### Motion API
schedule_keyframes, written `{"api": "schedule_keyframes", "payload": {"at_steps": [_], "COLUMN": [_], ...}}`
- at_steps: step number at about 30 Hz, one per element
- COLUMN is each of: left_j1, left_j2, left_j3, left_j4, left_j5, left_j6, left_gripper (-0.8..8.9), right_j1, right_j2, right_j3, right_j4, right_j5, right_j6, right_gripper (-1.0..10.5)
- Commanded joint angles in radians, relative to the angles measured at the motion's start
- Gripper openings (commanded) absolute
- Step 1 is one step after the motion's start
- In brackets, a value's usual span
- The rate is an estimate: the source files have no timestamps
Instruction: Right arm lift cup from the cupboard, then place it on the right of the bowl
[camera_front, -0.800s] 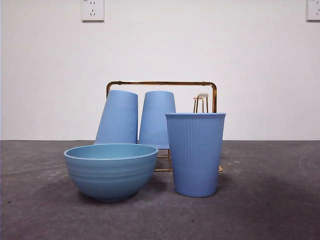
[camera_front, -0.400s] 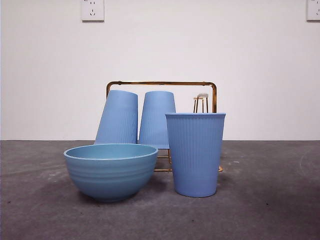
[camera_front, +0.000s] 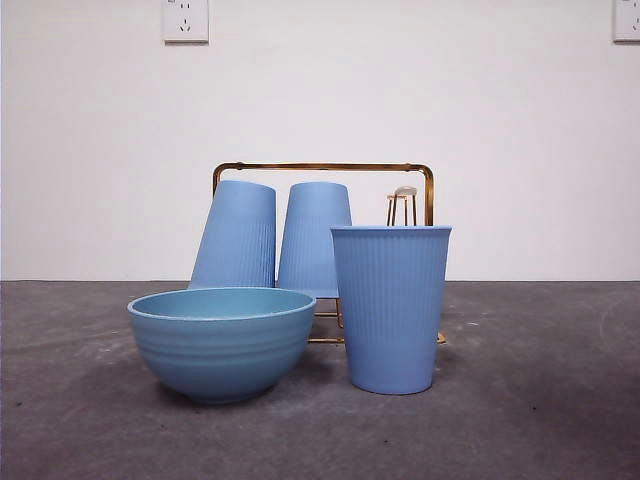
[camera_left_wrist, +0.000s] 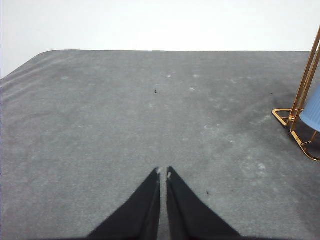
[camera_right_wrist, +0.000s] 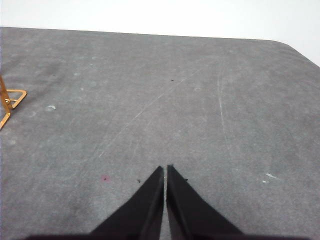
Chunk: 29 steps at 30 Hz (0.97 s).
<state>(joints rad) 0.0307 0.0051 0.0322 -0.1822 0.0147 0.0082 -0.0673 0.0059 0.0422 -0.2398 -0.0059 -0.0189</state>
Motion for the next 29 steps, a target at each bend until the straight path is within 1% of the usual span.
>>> {"api": "schedule_keyframes", "payload": {"at_steps": [1,16,20,29], "left_j1": [0.002,0.002,0.002,0.002], "left_j2": [-0.002,-0.002,-0.002,-0.002], "left_j3": [-0.019,-0.019,-0.019,-0.019], "left_j4": [-0.005,-0.005,-0.005,-0.005], "left_j5": [0.005,0.005,0.005,0.005], "left_j6": [0.006,0.006,0.006,0.006], "left_gripper": [0.21,0.21,0.21,0.21], "right_j1": [-0.002,-0.003,0.014,0.032], "right_j2": [-0.002,-0.002,-0.002,-0.002], "right_j3": [-0.01,-0.014,-0.031,-0.031], "right_j4": [0.012,0.03,0.083,0.087], "right_j5": [-0.001,0.0,0.006,0.006], "right_j6": [-0.008,-0.008,-0.008,-0.008], "right_gripper": [0.1,0.1,0.1,0.1]}}
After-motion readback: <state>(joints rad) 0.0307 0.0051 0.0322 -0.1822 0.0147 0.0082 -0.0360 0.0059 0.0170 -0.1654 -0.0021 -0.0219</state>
